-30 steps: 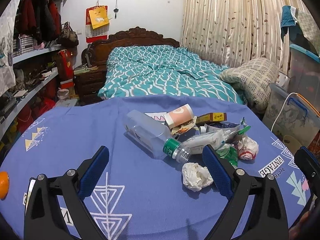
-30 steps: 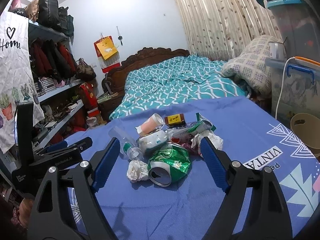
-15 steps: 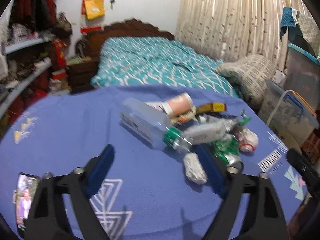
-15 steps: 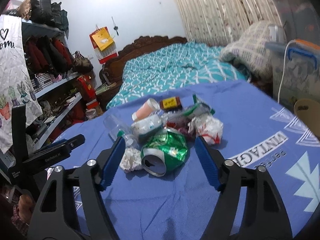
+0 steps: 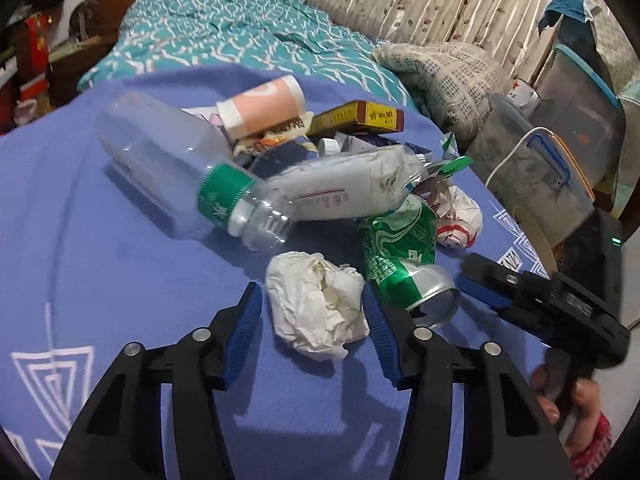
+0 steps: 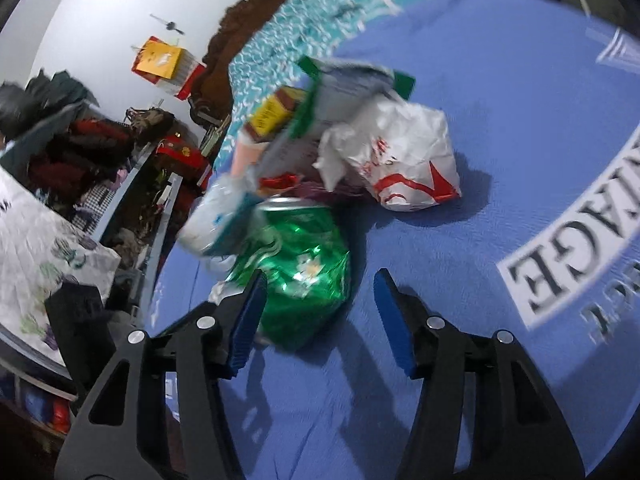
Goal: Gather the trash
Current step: 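Close left tool on crumpled white tissue while right tool grasps crushed green can, then carry both items to beige wastebasket and open both tools to drop them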
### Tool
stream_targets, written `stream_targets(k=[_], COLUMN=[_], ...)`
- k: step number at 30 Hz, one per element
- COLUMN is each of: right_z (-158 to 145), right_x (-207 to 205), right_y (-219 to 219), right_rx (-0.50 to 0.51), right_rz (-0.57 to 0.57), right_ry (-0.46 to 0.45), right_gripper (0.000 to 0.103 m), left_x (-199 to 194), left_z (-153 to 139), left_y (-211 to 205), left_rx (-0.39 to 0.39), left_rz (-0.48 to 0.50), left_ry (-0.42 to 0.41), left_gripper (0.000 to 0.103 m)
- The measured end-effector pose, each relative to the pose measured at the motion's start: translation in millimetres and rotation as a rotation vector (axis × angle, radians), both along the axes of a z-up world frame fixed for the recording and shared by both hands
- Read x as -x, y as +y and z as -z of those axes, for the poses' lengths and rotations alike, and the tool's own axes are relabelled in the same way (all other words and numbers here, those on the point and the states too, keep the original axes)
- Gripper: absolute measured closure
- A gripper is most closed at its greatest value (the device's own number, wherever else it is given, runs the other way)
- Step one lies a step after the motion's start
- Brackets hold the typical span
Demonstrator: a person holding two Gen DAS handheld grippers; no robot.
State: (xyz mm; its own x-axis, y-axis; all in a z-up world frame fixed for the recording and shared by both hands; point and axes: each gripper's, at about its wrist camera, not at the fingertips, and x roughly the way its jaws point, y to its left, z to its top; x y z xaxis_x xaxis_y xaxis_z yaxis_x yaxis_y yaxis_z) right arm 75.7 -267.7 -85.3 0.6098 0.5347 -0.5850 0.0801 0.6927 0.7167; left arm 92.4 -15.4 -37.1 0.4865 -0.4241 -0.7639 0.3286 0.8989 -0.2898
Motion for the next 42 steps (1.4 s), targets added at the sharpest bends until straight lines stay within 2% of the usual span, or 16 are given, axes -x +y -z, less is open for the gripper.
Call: stream_targets(k=[2,6,8,10,12,14,19,23,26,28,33,36,38,40,41,42], right_z=[6.9,7.8,7.9,-2.8,-16.9,-24.5,-21.6,-16.0,-11.1,-7.7,3.0,10.8,11.3,13.1,15.2,16.6], right_x=[-11.8,-22.5,-21.2,-9.7,2.2,11.5,31.7,48.3,58.6,62.1,68.2,65.5,61.6,56.1,53.3,50.6], right_y=[5.3,29.4,34.8,38.7,46.7,53.6,62.7,53.1,34.2,32.1,17.8,13.8,17.1,22.2,24.8,26.4], right_rx=[-0.012,-0.006,-0.064,-0.103,-0.078,-0.082,0.000,0.003,0.007,0.010,0.000,-0.023,-0.052,-0.111,-0.158,-0.202], right_rz=[-0.014,-0.062,-0.066,-0.052,-0.071,-0.092,-0.094,-0.060,-0.045,-0.038,-0.011,-0.018,-0.047,-0.085,-0.111,-0.135], right_ry=[0.012,-0.002,-0.008,-0.067,-0.133,-0.161,-0.133,-0.112,-0.099,-0.087,-0.050,-0.031,-0.032,-0.031,-0.026,-0.024], right_gripper=[0.049,0.051,0.055,0.055,0.056,0.056,0.056,0.055,0.054,0.054,0.054,0.056,0.055,0.057,0.060,0.069], left_x=[-1.3,1.6,3.8,7.8,15.2,20.9,42.4,56.6,63.2,67.3,78.1,78.7,77.0,73.8,71.5,69.8], left_z=[1.8,2.3,2.5,1.5,0.6,1.1,-0.4,-2.1,-8.4,-17.4,-33.0,-30.4,-21.5,-14.8,-12.2,-10.0], left_y=[-2.9,-3.9,-2.3,1.2,7.7,11.4,18.4,33.9,54.7,64.7,52.5,27.2,11.7,9.2,10.7,12.9], left_rx=[-0.004,-0.026,-0.031,-0.019,0.005,0.022,0.040,0.019,0.044,0.089,0.136,0.088,0.003,-0.046,-0.047,-0.043], left_rz=[0.008,0.028,0.041,0.050,0.065,0.073,0.087,0.057,0.015,0.005,0.066,0.110,0.102,0.082,0.076,0.071], left_ry=[-0.001,-0.015,-0.016,-0.011,-0.001,0.009,0.007,-0.005,-0.007,-0.008,-0.026,-0.033,-0.038,-0.035,-0.023,-0.012], left_gripper=[0.059,0.066,0.069,0.070,0.070,0.071,0.072,0.072,0.072,0.072,0.072,0.072,0.072,0.072,0.072,0.072])
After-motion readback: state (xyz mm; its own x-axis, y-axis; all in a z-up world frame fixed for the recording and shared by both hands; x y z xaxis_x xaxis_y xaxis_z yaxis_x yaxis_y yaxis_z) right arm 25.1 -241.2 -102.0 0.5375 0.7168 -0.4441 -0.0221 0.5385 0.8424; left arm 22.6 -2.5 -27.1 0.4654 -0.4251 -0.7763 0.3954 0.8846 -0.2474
